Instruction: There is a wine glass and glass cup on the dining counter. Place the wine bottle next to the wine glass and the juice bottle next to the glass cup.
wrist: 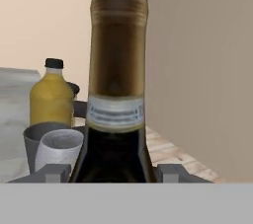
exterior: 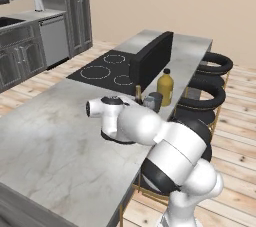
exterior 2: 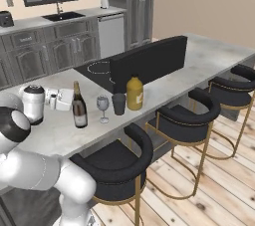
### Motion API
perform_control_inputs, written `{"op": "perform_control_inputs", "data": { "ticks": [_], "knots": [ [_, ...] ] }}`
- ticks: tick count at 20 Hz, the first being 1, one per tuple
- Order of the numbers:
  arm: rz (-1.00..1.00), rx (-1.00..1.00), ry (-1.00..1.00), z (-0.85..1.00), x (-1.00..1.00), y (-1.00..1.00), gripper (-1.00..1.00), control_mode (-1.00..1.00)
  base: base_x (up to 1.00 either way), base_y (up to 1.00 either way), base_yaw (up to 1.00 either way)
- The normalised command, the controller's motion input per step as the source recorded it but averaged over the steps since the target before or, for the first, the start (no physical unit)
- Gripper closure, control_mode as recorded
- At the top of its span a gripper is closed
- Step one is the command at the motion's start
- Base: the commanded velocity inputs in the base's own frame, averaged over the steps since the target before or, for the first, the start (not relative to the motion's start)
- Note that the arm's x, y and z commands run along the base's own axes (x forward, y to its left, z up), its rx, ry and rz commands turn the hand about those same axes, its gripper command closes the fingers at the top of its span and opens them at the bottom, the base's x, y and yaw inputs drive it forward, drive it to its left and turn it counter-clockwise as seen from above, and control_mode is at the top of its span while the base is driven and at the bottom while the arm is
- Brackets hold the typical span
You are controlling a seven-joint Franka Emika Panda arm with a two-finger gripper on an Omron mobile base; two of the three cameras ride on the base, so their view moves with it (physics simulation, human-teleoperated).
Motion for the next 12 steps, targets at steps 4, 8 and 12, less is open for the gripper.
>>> {"op": "perform_control_inputs", "data": {
  "ticks": [4, 8, 12],
  "knots": [
    [0.09, 0.0, 0.0, -0.21, 0.18, -0.02, 1.0, -1.0, 0.0, 0.0, 0.0],
    [0.07, 0.0, 0.0, -0.17, 0.21, -0.05, 1.0, -1.0, 0.0, 0.0, 0.0],
    [0.08, 0.02, 0.0, -0.11, 0.22, -0.13, 1.0, -1.0, 0.0, 0.0, 0.0]
  ]
}}
